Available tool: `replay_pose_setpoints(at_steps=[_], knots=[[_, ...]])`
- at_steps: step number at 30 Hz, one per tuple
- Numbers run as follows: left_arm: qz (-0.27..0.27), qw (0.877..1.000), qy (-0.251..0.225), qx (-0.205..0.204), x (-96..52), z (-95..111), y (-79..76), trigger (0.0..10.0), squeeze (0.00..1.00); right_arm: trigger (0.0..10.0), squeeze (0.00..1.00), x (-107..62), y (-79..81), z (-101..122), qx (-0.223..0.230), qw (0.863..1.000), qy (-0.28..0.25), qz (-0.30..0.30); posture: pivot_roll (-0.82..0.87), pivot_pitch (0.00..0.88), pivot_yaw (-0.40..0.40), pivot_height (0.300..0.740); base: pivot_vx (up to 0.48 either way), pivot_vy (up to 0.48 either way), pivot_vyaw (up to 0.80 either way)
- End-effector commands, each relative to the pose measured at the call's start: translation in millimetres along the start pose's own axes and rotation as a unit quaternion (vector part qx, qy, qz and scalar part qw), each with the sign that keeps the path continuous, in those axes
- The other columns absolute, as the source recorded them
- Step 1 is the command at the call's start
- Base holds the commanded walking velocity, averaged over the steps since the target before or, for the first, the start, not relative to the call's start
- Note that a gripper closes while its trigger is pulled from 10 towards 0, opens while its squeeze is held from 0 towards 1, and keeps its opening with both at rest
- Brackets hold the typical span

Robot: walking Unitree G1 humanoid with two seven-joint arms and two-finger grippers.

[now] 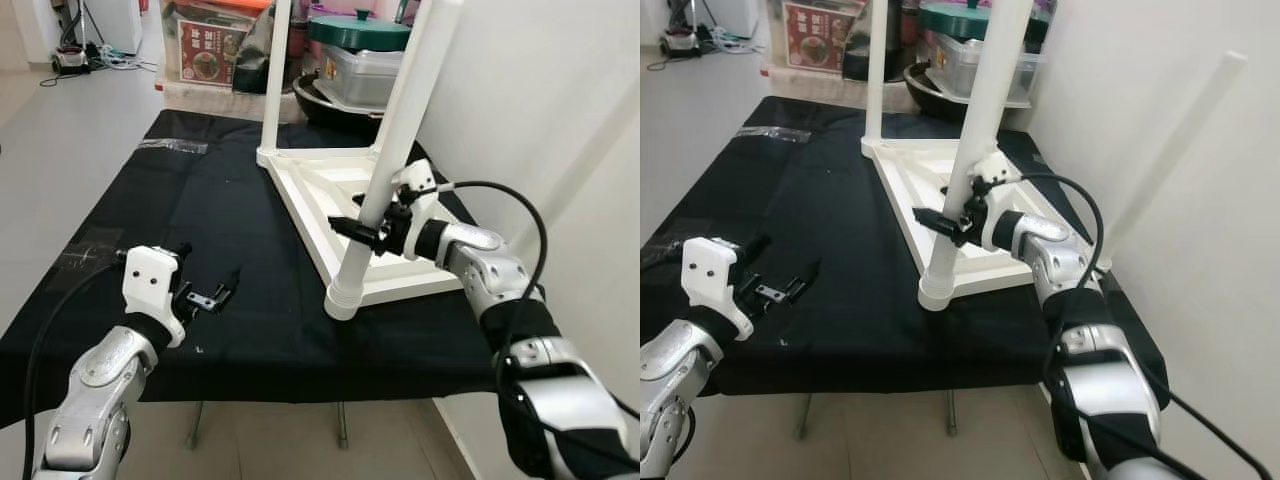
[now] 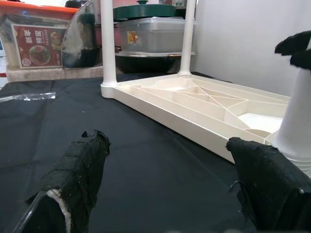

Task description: Building children table

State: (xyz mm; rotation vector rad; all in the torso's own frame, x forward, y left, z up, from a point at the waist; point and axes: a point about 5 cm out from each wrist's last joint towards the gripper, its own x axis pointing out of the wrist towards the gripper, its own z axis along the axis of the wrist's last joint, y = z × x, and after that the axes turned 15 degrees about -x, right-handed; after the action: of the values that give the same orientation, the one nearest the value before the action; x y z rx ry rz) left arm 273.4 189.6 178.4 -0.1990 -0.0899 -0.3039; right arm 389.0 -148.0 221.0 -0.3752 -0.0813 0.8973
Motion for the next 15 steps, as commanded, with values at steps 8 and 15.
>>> replay_pose_setpoints(at_steps=[8, 15], knots=[[0.002, 1.0, 0.002, 0.0, -5.8, -1.1, 0.5, 10.0, 0.0, 0.0, 0.0, 10.0, 3.8, 1.8, 0.009, 0.999, -0.044, 0.019, 0.18, 0.0, -0.208, 0.74, 0.0, 0.0, 0.0], [0.0, 1.0, 0.002, 0.001, -4.6, -1.0, -0.2, 10.0, 0.0, 0.0, 0.0, 13.1, -9.4, -25.0, 0.112, 0.961, 0.06, -0.244, 0.17, 0.0, -0.198, 0.74, 0.0, 0.0, 0.0]])
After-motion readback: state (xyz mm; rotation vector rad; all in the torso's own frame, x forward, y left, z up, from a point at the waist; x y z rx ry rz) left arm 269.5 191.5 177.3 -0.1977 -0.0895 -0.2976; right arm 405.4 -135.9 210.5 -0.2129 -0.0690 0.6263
